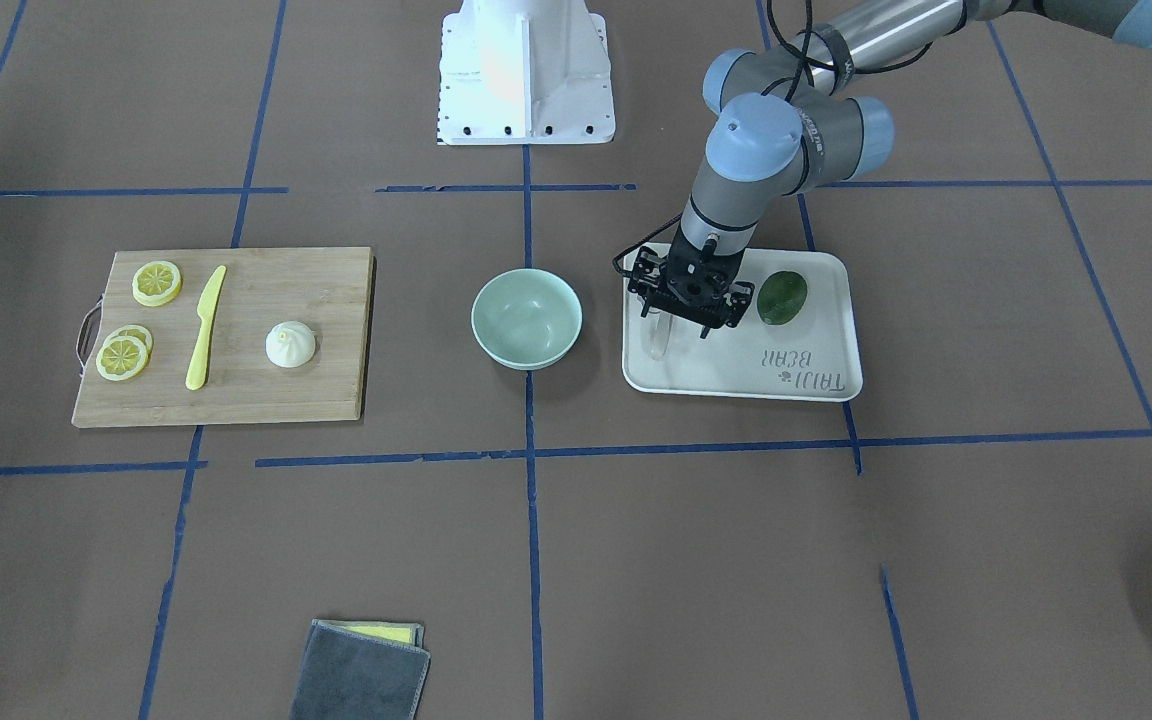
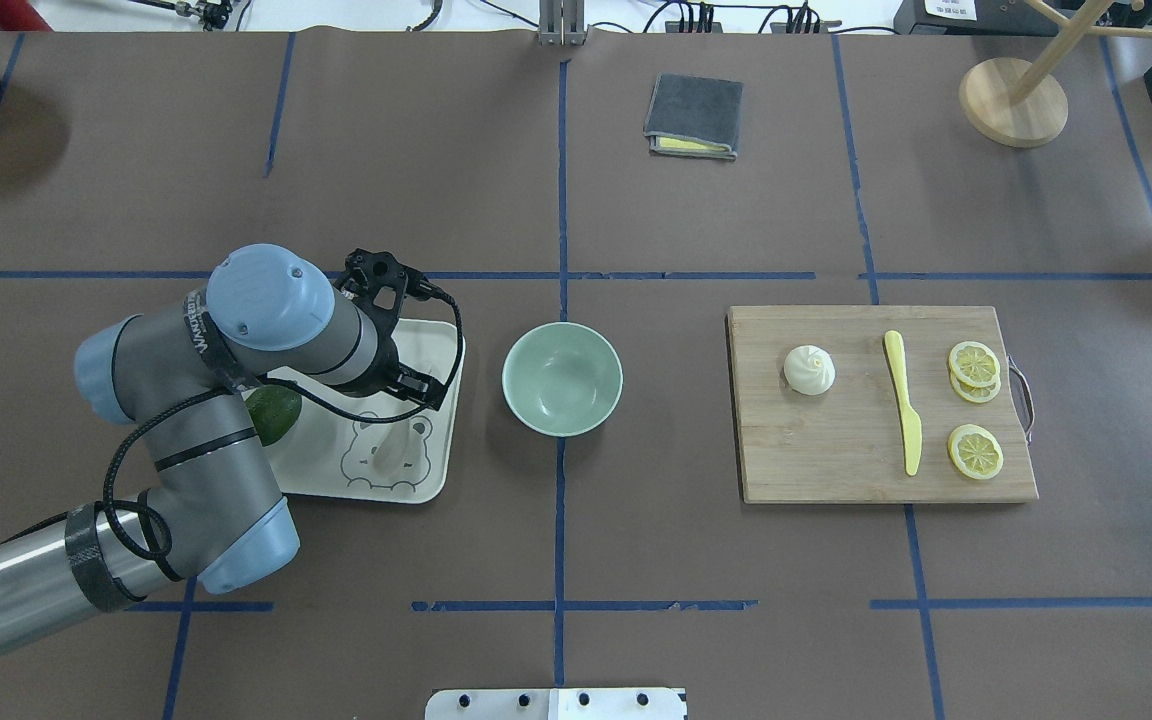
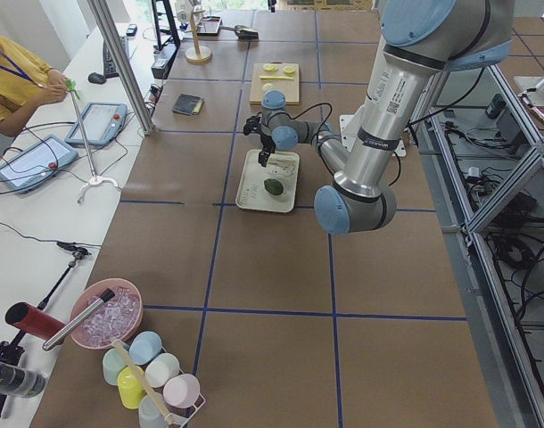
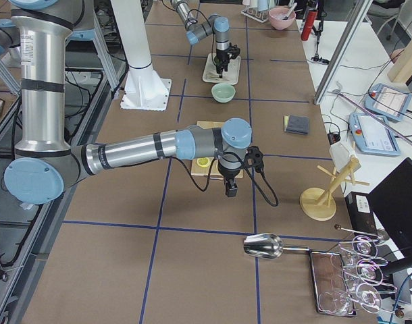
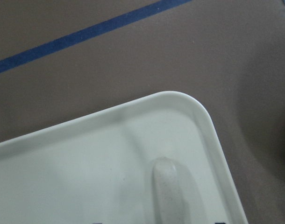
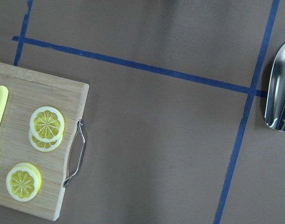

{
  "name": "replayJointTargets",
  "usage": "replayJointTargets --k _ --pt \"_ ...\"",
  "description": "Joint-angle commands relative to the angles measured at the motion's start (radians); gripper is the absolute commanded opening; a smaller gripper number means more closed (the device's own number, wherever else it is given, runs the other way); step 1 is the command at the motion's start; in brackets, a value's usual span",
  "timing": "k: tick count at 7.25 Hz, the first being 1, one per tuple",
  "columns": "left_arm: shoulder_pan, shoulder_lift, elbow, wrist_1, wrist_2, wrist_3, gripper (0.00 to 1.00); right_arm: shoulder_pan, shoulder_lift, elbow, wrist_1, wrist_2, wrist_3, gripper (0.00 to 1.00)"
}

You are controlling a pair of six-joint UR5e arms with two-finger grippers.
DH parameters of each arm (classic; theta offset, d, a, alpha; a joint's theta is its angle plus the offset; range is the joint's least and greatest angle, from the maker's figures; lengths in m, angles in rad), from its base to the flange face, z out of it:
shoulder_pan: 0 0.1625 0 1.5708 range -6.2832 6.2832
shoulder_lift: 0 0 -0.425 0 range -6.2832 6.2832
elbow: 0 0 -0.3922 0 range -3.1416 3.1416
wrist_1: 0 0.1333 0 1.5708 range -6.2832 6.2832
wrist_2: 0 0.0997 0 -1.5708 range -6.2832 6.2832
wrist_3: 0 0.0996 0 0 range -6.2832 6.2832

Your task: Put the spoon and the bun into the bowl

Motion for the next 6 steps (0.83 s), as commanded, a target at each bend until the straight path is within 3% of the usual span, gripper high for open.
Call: replayJointTargets --k 1,4,5,6 --pt "0.003 -0.004 0.005 0.0 0.006 -0.001 0.58 -0.002 -0.003 -0.003 -0.001 0.0 0.004 1.0" --pt "0.015 -0.004 0.011 0.0 0.006 -0.002 0.54 -0.002 -0.004 -0.005 -0.003 0.006 0.007 1.0" --pt "0.015 -0.004 0.011 0.0 0.006 -0.002 0.49 -0.002 -0.004 -0.005 -0.003 0.007 0.009 1.0" --pt "0.015 -0.004 0.011 0.002 0.006 -0.004 0.27 -0.002 -0.004 -0.005 -0.003 0.007 0.01 1.0"
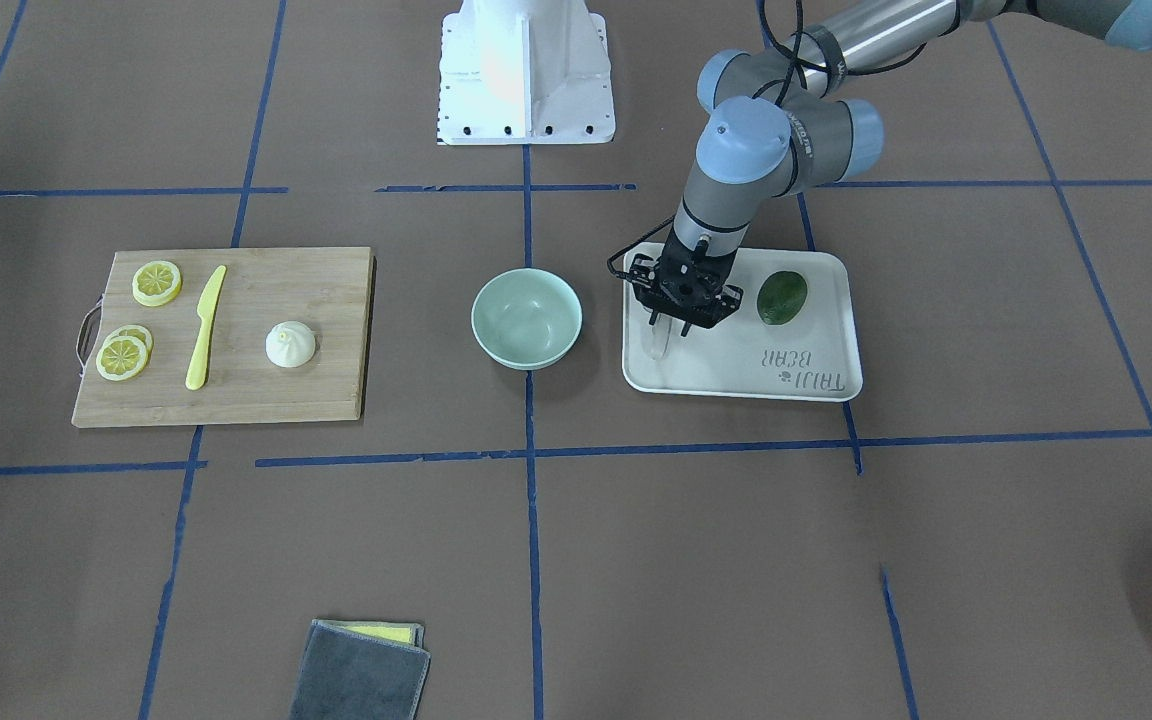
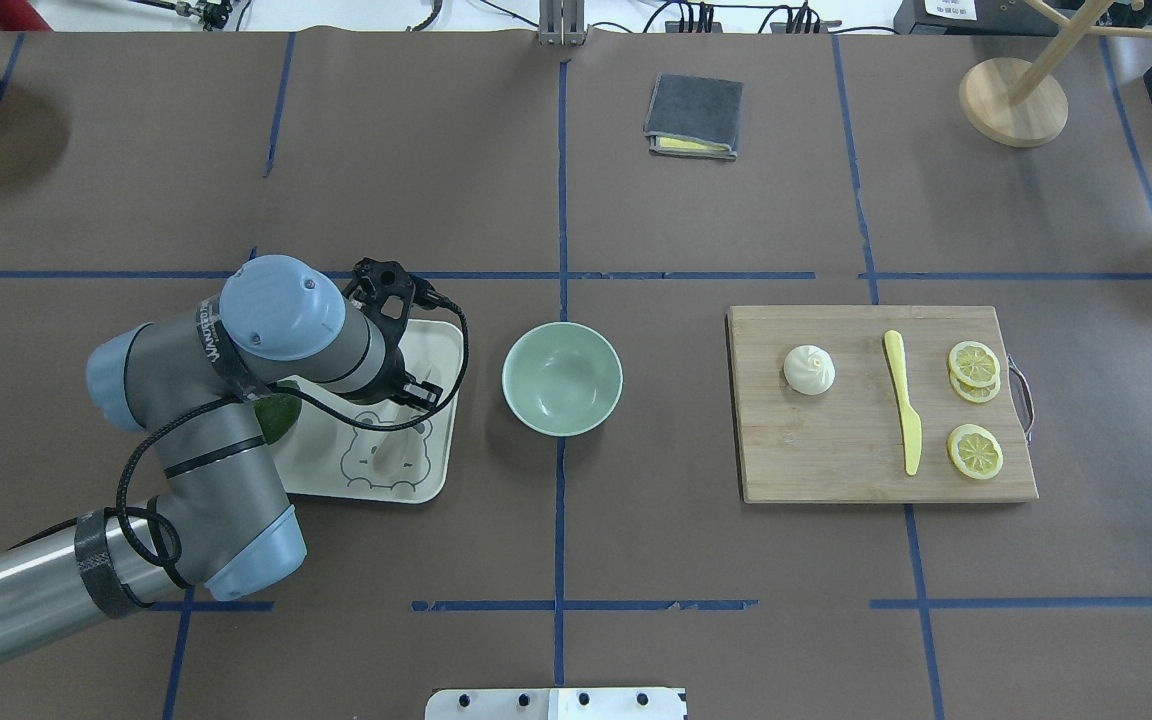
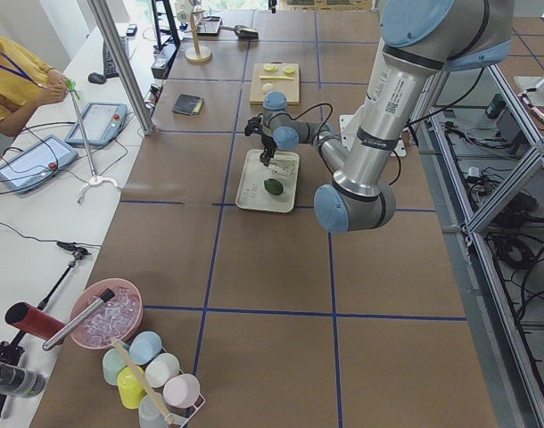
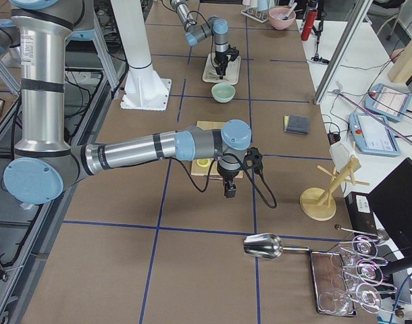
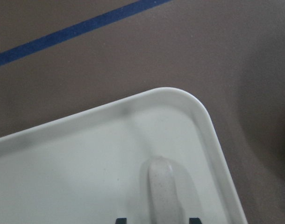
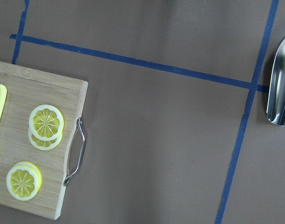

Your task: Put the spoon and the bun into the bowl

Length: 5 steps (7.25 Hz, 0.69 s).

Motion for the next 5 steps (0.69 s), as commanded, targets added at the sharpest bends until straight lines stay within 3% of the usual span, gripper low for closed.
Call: replayJointTargets --k 1,5 --pt "0.001 0.0 0.001 0.001 0.0 -0.004 0.0 0.0 0.0 0.0 0.0 0.001 0.002 1.0" --pt "-0.005 -0.012 -0.077 0.072 0.0 -0.009 0.0 0.0 0.001 0.0 0.0 0.002 0.003 1.0"
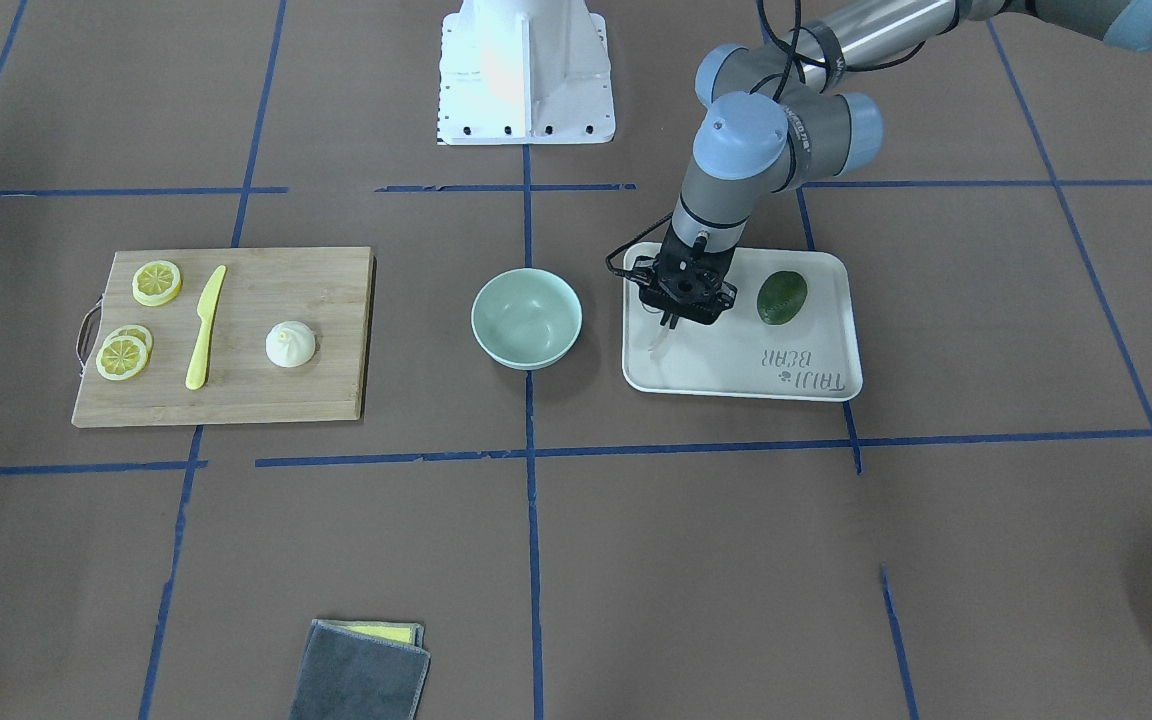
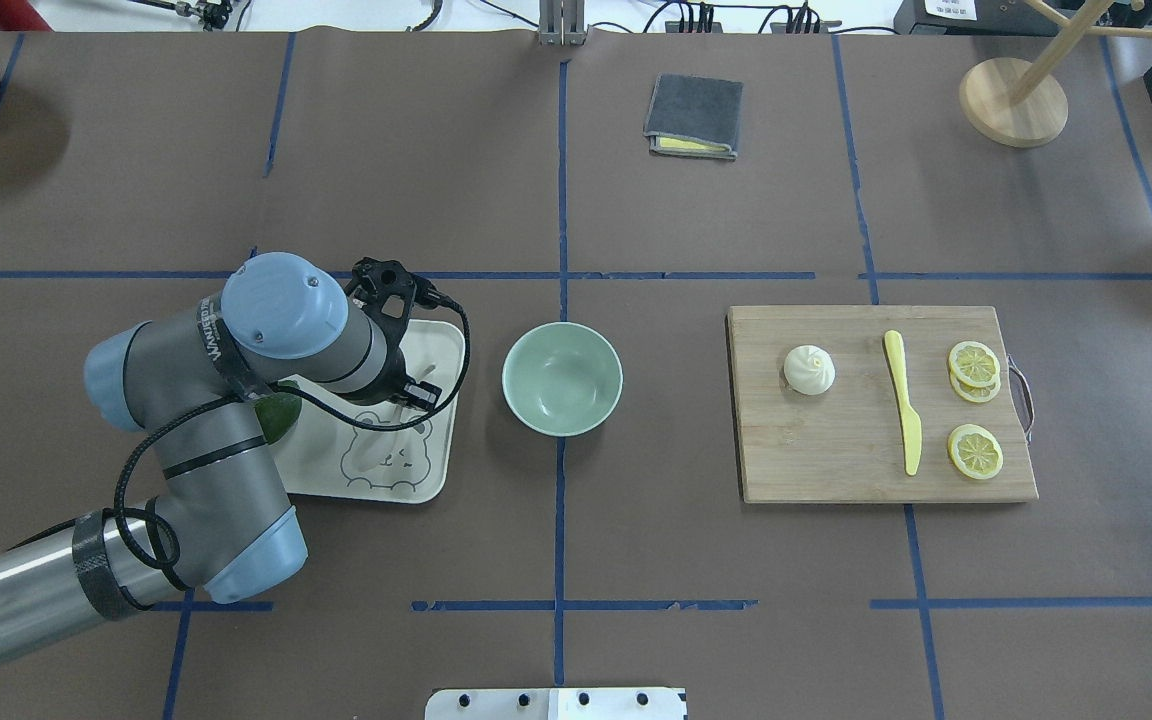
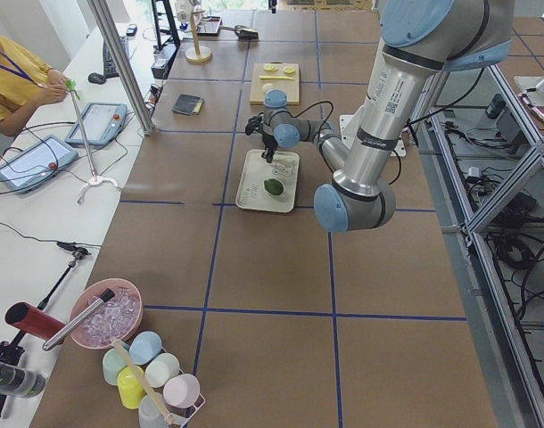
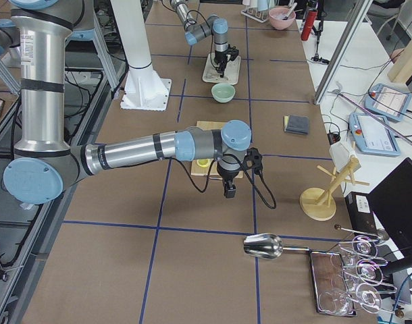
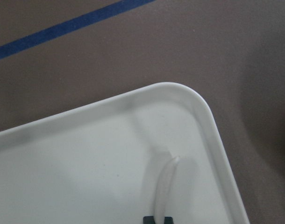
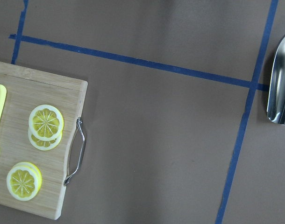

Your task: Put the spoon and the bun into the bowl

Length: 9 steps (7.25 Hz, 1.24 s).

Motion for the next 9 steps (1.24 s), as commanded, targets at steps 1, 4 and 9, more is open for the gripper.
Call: replayJointTargets --k 1,4,9 --pt "-0.011 -0.047 -0.041 0.023 0.009 -0.005 0.0 0.0 0.001 0.006 0.0 0.002 -0.001 1.0" --pt "-0.006 -0.3 0.13 0.008 0.028 -0.145 0.0 -0.002 0.003 0.007 0.002 0.017 -0.001 1.0" --pt "0.012 -0.327 0.23 -0.089 0.099 -0.153 0.7 -0.011 0.003 0.007 0.002 0.024 -0.003 1.0"
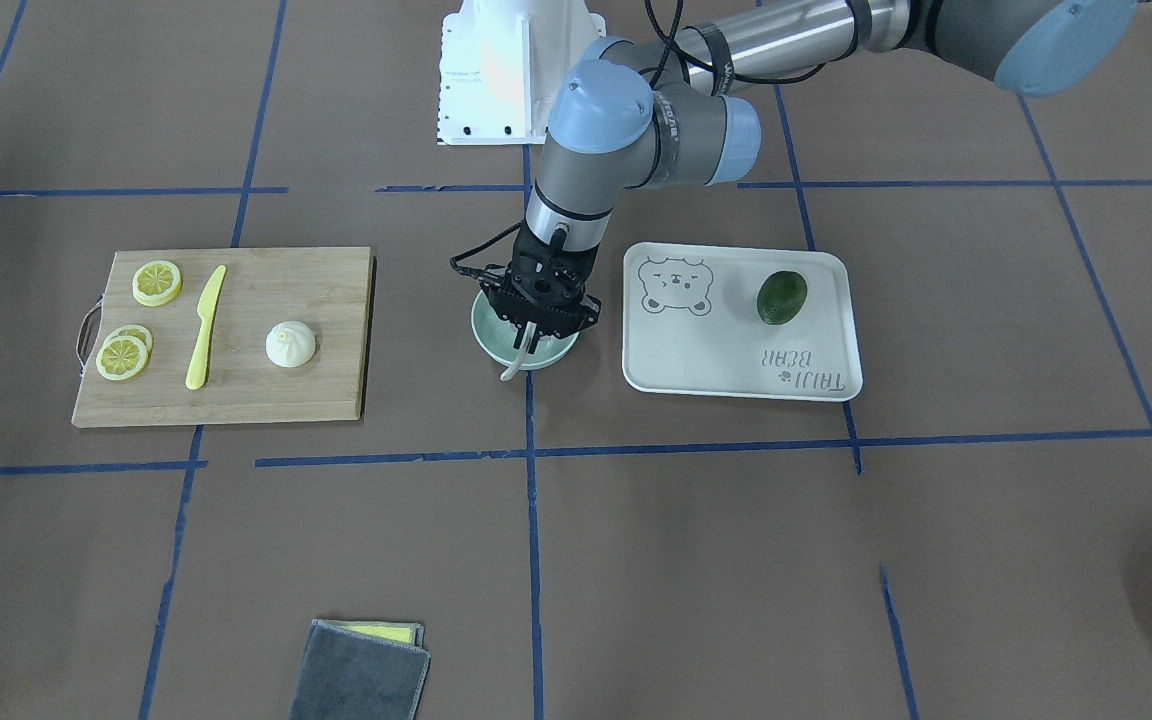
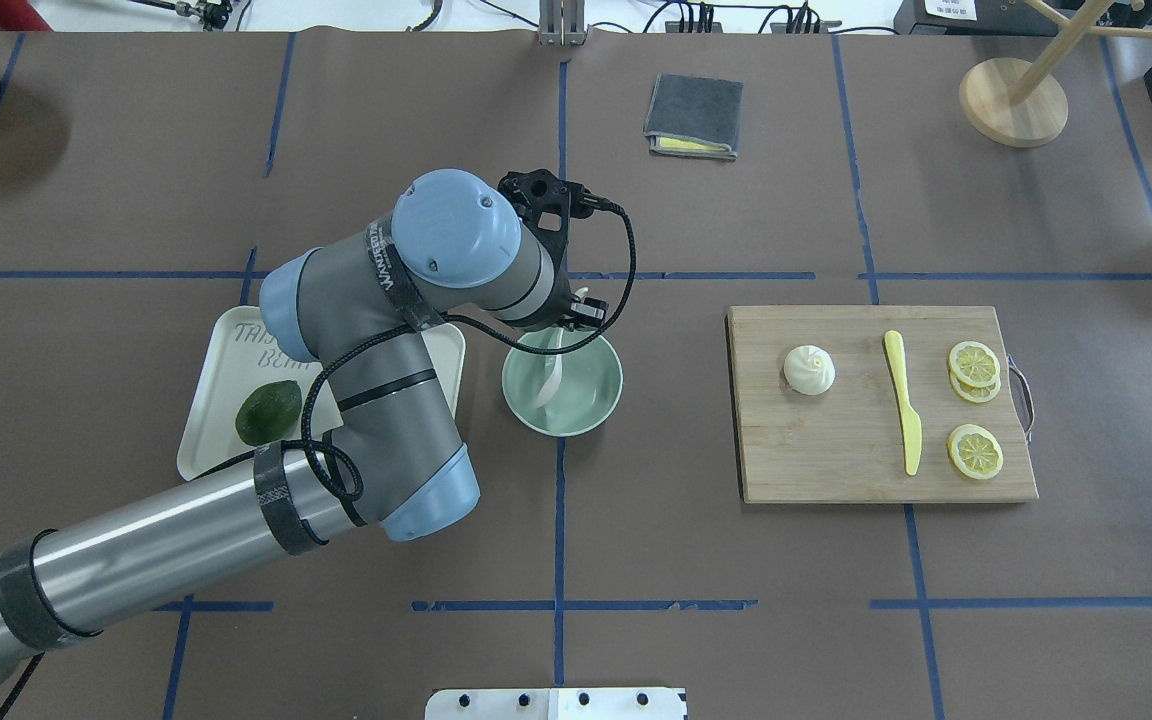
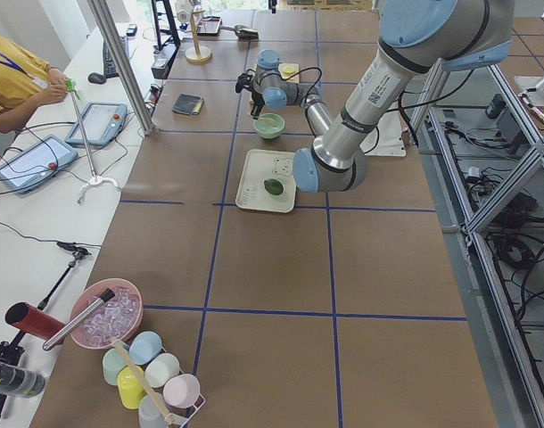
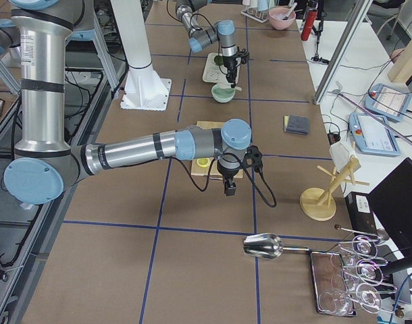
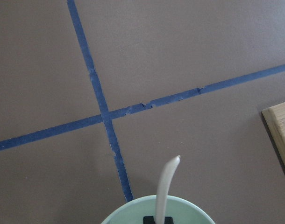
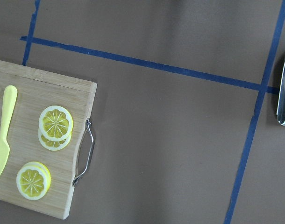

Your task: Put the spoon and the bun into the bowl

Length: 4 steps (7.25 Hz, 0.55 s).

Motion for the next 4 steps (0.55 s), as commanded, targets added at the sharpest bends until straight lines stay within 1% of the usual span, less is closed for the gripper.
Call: replayJointTargets --k 1,2,3,4 --pt "-0.003 0.005 0.005 -0.001 0.024 0.001 0.82 -0.012 0.006 0.015 0.002 0.007 0.002 1.0" --pt "-0.029 0.022 -0.007 -0.004 0.017 0.003 0.83 -0.015 0.004 0.034 0.001 0.009 0.02 1.0" --pt "-0.044 0.037 -0.036 -0.001 0.014 0.004 0.83 -0.082 0.007 0.091 0.005 -0.002 0.146 1.0" --pt "-0.054 0.099 -0.091 -0.002 0.013 0.038 0.83 -0.163 0.012 0.124 0.063 -0.039 0.307 1.0"
